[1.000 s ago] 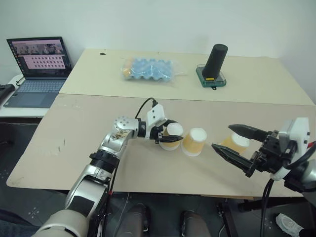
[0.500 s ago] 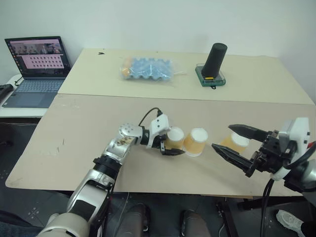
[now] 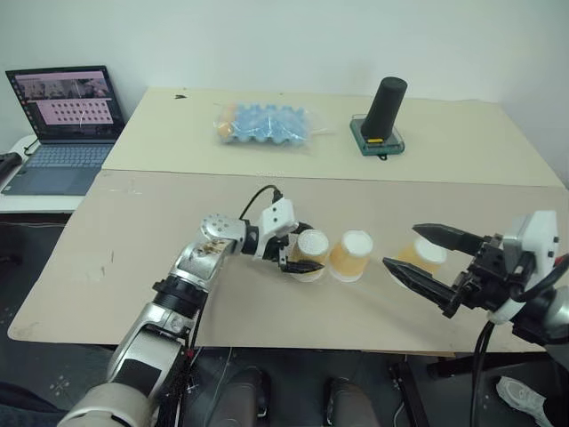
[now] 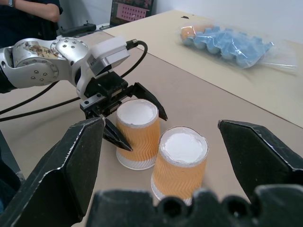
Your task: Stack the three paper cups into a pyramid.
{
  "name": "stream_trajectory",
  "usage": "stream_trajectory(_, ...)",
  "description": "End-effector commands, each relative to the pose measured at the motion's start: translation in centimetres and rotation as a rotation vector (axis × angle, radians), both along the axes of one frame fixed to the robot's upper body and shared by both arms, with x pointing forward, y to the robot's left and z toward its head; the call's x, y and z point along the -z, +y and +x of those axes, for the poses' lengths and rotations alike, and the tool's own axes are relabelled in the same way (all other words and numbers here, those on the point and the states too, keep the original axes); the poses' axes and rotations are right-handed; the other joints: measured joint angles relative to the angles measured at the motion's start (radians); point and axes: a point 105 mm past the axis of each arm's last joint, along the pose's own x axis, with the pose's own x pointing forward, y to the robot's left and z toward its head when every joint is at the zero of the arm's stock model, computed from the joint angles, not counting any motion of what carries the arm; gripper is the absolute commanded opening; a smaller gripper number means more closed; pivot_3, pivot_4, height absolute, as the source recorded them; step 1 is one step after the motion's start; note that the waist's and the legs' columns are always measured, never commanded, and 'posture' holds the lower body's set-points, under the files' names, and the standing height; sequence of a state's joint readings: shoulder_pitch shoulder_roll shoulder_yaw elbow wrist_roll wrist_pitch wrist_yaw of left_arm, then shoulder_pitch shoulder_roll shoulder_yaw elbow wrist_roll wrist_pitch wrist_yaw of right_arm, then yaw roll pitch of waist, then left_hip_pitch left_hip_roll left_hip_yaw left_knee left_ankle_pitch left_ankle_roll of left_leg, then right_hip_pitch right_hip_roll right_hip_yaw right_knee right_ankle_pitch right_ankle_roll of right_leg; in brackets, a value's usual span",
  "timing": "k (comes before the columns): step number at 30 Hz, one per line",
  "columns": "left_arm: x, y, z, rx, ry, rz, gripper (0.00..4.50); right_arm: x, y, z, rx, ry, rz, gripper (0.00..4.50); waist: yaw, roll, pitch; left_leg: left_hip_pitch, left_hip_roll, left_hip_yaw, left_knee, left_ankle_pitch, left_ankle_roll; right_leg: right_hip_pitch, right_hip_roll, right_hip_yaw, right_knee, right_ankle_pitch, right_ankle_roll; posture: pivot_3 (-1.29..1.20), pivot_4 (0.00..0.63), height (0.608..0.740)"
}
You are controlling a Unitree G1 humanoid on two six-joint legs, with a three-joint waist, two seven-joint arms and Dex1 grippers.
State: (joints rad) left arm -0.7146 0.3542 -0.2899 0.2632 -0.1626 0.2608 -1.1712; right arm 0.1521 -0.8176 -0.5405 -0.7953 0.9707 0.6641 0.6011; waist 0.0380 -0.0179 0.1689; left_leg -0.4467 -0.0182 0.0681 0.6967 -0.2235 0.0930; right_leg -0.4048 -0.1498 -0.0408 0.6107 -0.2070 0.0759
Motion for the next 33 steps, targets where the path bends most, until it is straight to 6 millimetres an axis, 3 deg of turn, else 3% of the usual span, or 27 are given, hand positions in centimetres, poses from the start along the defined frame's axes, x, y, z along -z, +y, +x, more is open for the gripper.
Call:
stream_trajectory(1, -1.7, 0.5, -0.9, 0.023, -0.032, -0.036, 4.47, -1.1, 0.1, -0.2, -0.014, -0.060, -0.014, 4.50, -0.001, 0.000, 0.000, 0.000, 0.000, 0.000, 0.000, 0.000, 0.000, 0.000, 0.000, 0.000, 0.000, 0.000, 0.000, 0.00, 0.150, 0.726)
stream_trajectory(11, -2.2, 1.7, -1.2, -0.024, -0.030, -0.020, 4.47, -1.2, 0.2, 0.1, -0.031, -0.058, -0.015, 4.50, 0.000, 0.000, 0.000, 0.001, 0.000, 0.000, 0.000, 0.000, 0.000, -0.001, 0.000, 0.000, 0.000, 0.000, 0.000, 0.00, 0.150, 0.726)
stream_trajectory(17, -3.9, 4.9, -1.7, -0.070, -0.050, 0.002, 4.47, -1.2, -0.1, -0.2, -0.013, -0.055, -0.025, 4.50, -0.003, 0.000, 0.000, 0.001, 0.000, 0.000, -0.001, 0.000, -0.001, 0.000, 0.000, 0.000, 0.000, 0.000, 0.000, 0.00, 0.150, 0.726)
stream_trajectory(25, -9.7, 6.5, -4.4, -0.066, -0.015, -0.150, 4.47, -1.3, -2.9, -0.7, 0.092, -0.044, -0.066, 4.50, 0.003, 0.000, 0.000, 0.001, 0.000, -0.002, -0.001, 0.000, -0.001, -0.001, 0.000, -0.001, -0.001, 0.000, 0.000, 0.00, 0.150, 0.726)
stream_trajectory(27, -11.4, 6.1, -5.3, -0.034, -0.011, -0.205, 4.47, -1.1, -4.8, -0.7, 0.160, -0.030, -0.100, 4.50, 0.003, 0.000, 0.000, 0.002, 0.000, -0.001, -0.001, 0.000, -0.001, -0.001, 0.000, 0.000, 0.000, 0.000, 0.000, 0.00, 0.150, 0.726)
stream_trajectory(30, -11.4, 5.3, -6.7, 0.038, 0.008, -0.180, 4.47, -0.3, -7.5, -0.4, 0.244, 0.008, -0.154, 4.50, 0.001, 0.001, 0.000, 0.002, 0.000, -0.001, -0.001, 0.001, -0.002, 0.000, 0.001, -0.001, 0.000, -0.001, 0.000, 0.00, 0.150, 0.726)
stream_trajectory(33, -10.9, 5.2, -7.1, 0.054, 0.019, -0.149, 4.47, 0.4, -8.5, -0.2, 0.260, 0.027, -0.153, 4.50, -0.001, 0.001, 0.000, 0.004, 0.000, 0.000, -0.001, 0.001, -0.002, 0.001, 0.002, 0.000, 0.000, -0.001, 0.000, 0.00, 0.150, 0.726)
